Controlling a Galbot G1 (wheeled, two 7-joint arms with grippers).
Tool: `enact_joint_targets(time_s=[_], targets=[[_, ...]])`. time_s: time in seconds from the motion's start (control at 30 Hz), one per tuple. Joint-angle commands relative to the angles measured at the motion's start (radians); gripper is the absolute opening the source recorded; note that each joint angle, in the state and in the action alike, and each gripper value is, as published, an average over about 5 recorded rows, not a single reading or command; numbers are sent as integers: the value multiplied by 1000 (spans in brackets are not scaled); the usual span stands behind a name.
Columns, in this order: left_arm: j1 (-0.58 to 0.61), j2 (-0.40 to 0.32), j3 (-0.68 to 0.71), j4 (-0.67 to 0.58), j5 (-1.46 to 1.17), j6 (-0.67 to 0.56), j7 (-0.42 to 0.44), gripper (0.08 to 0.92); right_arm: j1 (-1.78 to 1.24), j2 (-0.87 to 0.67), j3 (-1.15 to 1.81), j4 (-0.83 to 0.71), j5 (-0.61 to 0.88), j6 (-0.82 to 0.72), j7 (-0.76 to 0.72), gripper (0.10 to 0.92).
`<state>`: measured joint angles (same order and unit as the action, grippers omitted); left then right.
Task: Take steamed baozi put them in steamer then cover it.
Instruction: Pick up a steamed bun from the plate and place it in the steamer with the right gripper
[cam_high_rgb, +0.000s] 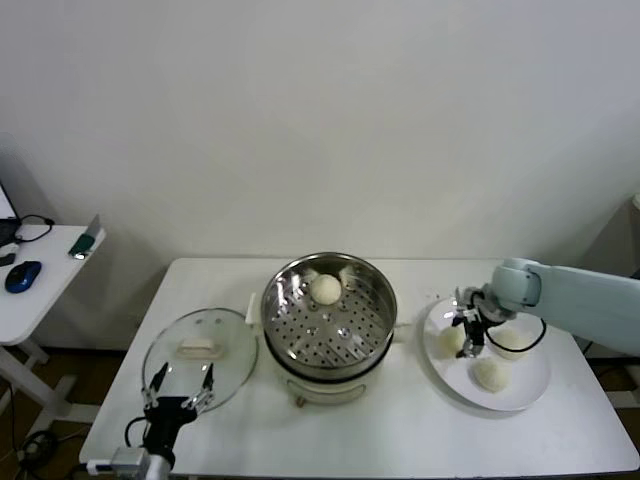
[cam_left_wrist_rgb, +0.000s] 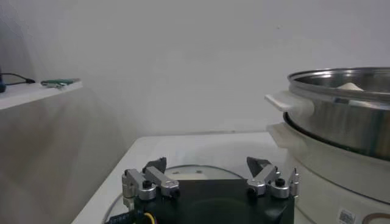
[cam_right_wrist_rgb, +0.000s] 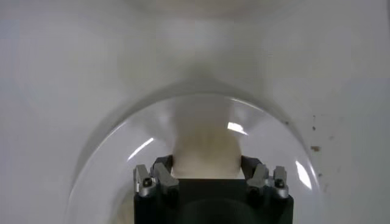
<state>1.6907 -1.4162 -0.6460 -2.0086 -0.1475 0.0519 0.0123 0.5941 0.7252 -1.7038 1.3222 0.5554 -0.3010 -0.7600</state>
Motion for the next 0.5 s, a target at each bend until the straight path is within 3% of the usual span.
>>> enact_joint_targets(time_s=[0.03, 0.27, 0.5], targets=[[-1, 2, 1, -2, 1, 2, 0, 823, 531, 94, -278, 110, 182, 25, -77, 719], [-7, 9, 11, -13, 7, 11, 4, 823, 737, 247, -247, 247, 445, -38, -69, 719], [-3, 9, 15, -26, 10, 13, 6, 823, 611, 410, -82, 339, 602, -159, 63, 721]])
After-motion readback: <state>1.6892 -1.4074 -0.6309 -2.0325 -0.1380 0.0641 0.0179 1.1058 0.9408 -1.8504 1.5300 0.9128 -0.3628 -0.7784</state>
